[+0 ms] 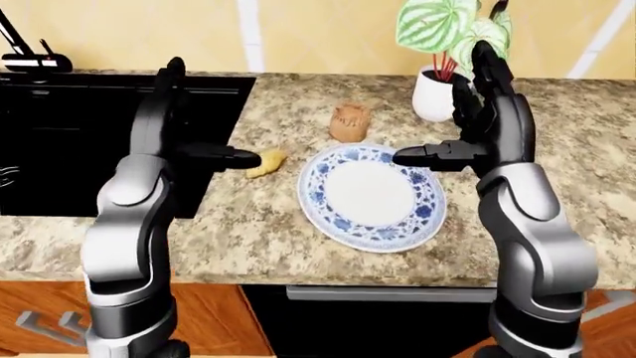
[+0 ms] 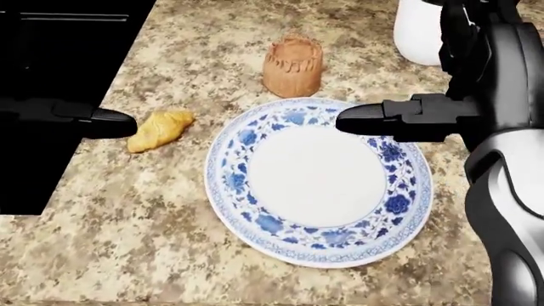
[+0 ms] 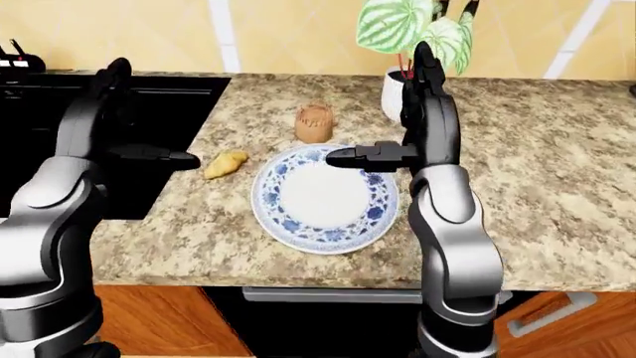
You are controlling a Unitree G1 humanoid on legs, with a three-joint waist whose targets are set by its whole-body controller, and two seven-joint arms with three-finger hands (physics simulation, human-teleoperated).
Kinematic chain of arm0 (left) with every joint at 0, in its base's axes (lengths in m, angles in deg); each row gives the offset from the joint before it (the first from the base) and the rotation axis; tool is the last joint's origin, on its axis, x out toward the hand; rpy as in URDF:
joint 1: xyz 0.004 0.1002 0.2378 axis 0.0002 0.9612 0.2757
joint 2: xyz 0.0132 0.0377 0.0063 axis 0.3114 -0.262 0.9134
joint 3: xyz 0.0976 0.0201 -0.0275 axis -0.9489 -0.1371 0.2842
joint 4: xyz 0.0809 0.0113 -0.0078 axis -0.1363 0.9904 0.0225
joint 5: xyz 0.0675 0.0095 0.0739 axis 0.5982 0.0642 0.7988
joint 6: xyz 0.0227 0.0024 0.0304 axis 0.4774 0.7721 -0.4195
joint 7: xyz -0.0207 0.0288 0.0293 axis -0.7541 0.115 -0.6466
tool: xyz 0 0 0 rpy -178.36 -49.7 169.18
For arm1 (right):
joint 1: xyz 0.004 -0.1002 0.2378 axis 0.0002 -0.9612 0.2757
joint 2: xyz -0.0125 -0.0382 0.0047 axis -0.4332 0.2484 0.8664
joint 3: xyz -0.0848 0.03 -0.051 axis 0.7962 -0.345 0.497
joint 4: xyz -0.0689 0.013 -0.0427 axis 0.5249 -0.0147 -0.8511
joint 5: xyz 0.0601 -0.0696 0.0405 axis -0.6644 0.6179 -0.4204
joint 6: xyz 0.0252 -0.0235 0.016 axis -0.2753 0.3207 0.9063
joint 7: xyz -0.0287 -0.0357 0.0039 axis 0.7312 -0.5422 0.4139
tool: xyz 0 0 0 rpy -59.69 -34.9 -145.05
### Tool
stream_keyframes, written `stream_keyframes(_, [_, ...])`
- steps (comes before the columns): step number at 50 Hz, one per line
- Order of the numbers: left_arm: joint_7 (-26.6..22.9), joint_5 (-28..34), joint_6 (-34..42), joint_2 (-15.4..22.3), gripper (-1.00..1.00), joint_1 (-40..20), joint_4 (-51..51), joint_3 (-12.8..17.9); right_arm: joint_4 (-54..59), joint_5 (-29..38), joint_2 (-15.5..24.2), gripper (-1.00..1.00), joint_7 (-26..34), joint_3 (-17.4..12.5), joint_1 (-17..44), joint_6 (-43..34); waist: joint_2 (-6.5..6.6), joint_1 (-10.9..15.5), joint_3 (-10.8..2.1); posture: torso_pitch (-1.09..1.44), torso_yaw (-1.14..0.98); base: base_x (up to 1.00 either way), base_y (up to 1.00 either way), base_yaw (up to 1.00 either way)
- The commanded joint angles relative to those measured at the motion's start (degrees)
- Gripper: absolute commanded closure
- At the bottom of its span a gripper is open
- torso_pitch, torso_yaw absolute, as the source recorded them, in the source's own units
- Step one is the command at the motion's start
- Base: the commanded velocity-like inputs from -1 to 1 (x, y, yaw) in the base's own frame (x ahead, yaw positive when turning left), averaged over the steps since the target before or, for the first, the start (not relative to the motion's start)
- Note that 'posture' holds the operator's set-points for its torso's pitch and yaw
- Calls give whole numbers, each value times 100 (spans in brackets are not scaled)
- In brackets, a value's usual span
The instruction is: Place the pastries on the plates.
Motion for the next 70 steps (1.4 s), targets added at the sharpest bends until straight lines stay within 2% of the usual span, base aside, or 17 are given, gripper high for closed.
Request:
stream_keyframes(1, [53,53,-235,135,-100,-273,-325,179,-276,57,34,-100,37,31,245,279,16,70,-217,0,0,0,0,0])
stream_keyframes(7, [33,56,-227,146,-100,-261,-344,182,-294,86,15,-100,67,-10,250,259,142,131,-184,0,0,0,0,0])
stream_keyframes(8, [33,55,-227,141,-100,-242,-355,188,-311,79,16,-100,68,-19,232,254,125,120,-245,0,0,0,0,0])
stream_keyframes(10, [34,57,-234,133,-100,-232,-353,185,-336,77,18,-100,67,-20,215,247,151,151,-276,0,0,0,0,0])
stream_keyframes(15, [-19,84,-215,197,-100,-211,-370,215,-364,77,5,-100,65,-11,172,253,195,132,-266,0,0,0,0,0])
stream_keyframes(19, [-41,97,-163,222,-100,-218,-401,225,-362,81,5,-100,69,-5,182,251,329,107,-261,0,0,0,0,0])
stream_keyframes(21, [-62,116,-161,244,-100,-221,-388,228,-361,76,-6,-100,71,-14,158,270,478,88,-305,0,0,0,0,0])
stream_keyframes(22, [-70,123,-162,249,-100,-231,-378,225,-361,77,-5,-100,72,-14,154,272,391,66,-276,0,0,0,0,0])
stream_keyframes(25, [-156,175,-177,318,-100,-259,-296,213,-358,74,-5,-100,77,-16,136,286,356,100,-354,0,0,0,0,0])
stream_keyframes(30, [-517,396,-91,612,-100,-594,-43,168,-392,78,10,-100,70,-25,124,262,321,185,-369,0,0,0,0,0])
stream_keyframes(38, [-1157,879,-184,750,-100,-1253,637,-76,-651,-31,150,-100,39,-183,197,-102,284,271,-370,0,0,0,0,0])
stream_keyframes(41, [-1398,1148,-499,758,-100,-1496,1200,-232,-801,-118,258,-100,15,-302,241,-298,265,292,-366,0,0,0,0,0])
stream_keyframes(50, [-1966,2220,-1670,557,-100,-2389,3057,-617,-1072,-367,631,-100,-61,-625,343,-720,218,313,-381,0,0,0,0,0])
stream_keyframes(59, [-2166,3305,-2872,122,-100,-3383,5111,-950,-1376,-659,905,-100,-180,-972,247,-1020,149,326,-407,0,0,0,0,0])
stream_keyframes(65, [-2375,3832,-3311,-148,-100,-3706,6019,-1118,-1691,-998,1170,-100,-292,-1390,166,-1340,111,329,-431,0,0,0,0,0])
stream_keyframes(70, [-2752,4211,-3386,-322,-100,-3683,6136,-1167,-1867,-1352,1419,-100,-441,-1695,160,-1576,85,330,-419,0,0,0,0,0])
